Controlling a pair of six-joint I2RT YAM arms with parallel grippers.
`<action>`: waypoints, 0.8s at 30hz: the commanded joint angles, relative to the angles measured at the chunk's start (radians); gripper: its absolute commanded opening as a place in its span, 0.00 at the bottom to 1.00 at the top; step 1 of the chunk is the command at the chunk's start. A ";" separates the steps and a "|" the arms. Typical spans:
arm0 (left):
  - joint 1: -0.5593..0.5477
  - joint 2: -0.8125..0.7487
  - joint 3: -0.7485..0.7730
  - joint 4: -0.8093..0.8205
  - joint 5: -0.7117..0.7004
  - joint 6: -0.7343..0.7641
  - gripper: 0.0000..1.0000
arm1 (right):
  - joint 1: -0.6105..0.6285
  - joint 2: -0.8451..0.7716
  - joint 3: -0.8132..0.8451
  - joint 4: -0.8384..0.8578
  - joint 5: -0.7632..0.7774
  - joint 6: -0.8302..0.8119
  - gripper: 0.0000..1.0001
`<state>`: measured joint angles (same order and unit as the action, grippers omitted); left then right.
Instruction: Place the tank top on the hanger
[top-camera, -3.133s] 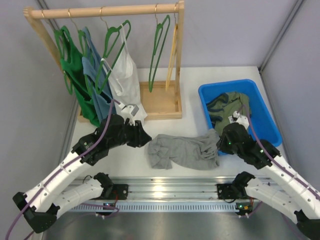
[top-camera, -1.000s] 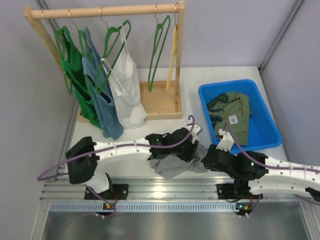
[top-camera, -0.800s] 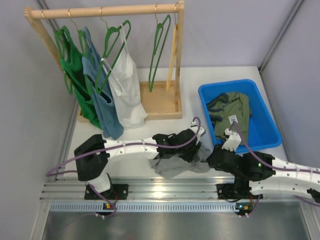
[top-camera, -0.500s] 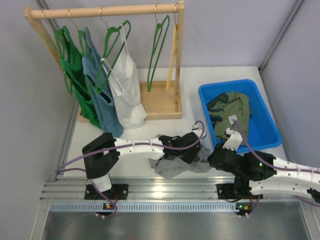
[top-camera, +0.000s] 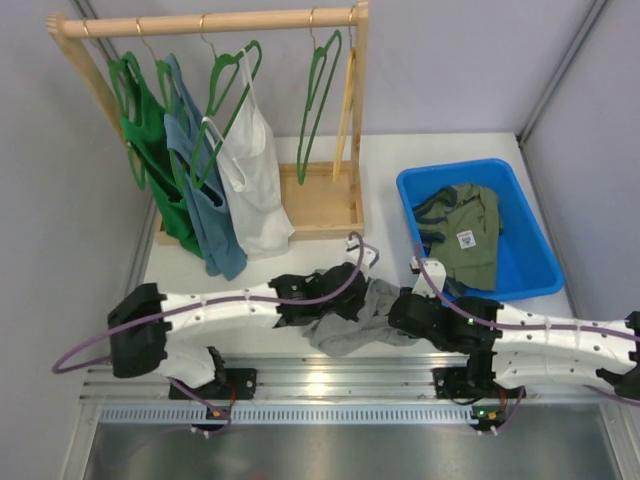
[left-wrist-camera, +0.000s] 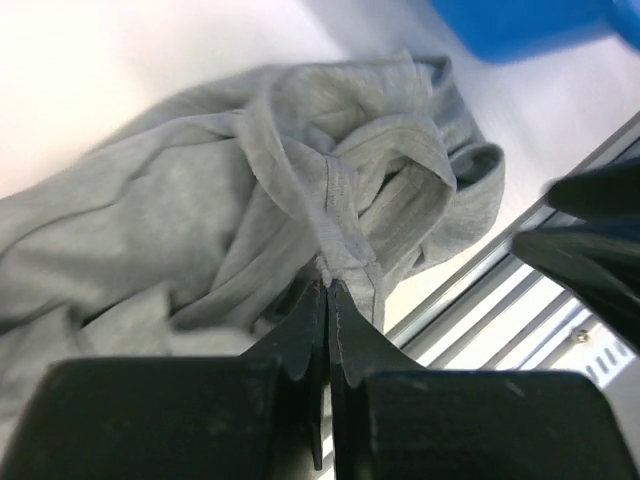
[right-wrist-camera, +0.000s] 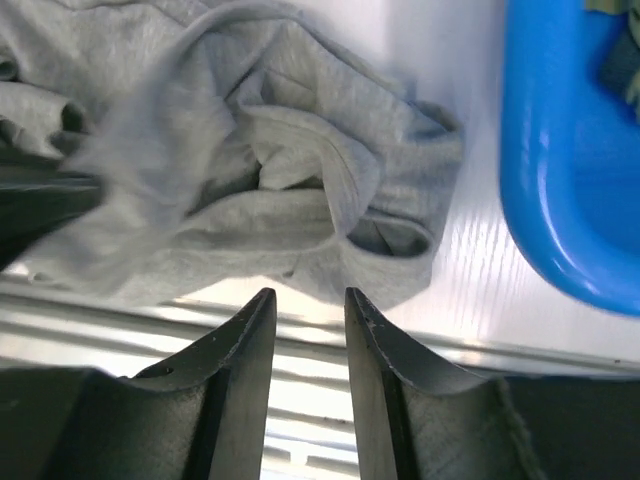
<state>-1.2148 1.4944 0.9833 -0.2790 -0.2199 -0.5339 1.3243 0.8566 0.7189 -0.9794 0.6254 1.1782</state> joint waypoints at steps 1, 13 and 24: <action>0.027 -0.169 -0.070 0.012 -0.088 -0.096 0.00 | -0.068 0.074 -0.007 0.191 -0.029 -0.170 0.33; 0.104 -0.349 -0.218 -0.042 -0.119 -0.209 0.00 | -0.237 0.240 -0.016 0.352 -0.183 -0.335 0.34; 0.169 -0.336 -0.219 -0.031 -0.081 -0.192 0.00 | -0.205 0.124 -0.110 0.298 -0.190 -0.241 0.45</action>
<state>-1.0618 1.1694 0.7681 -0.3260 -0.3046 -0.7307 1.1065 1.0115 0.6125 -0.6785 0.4381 0.9012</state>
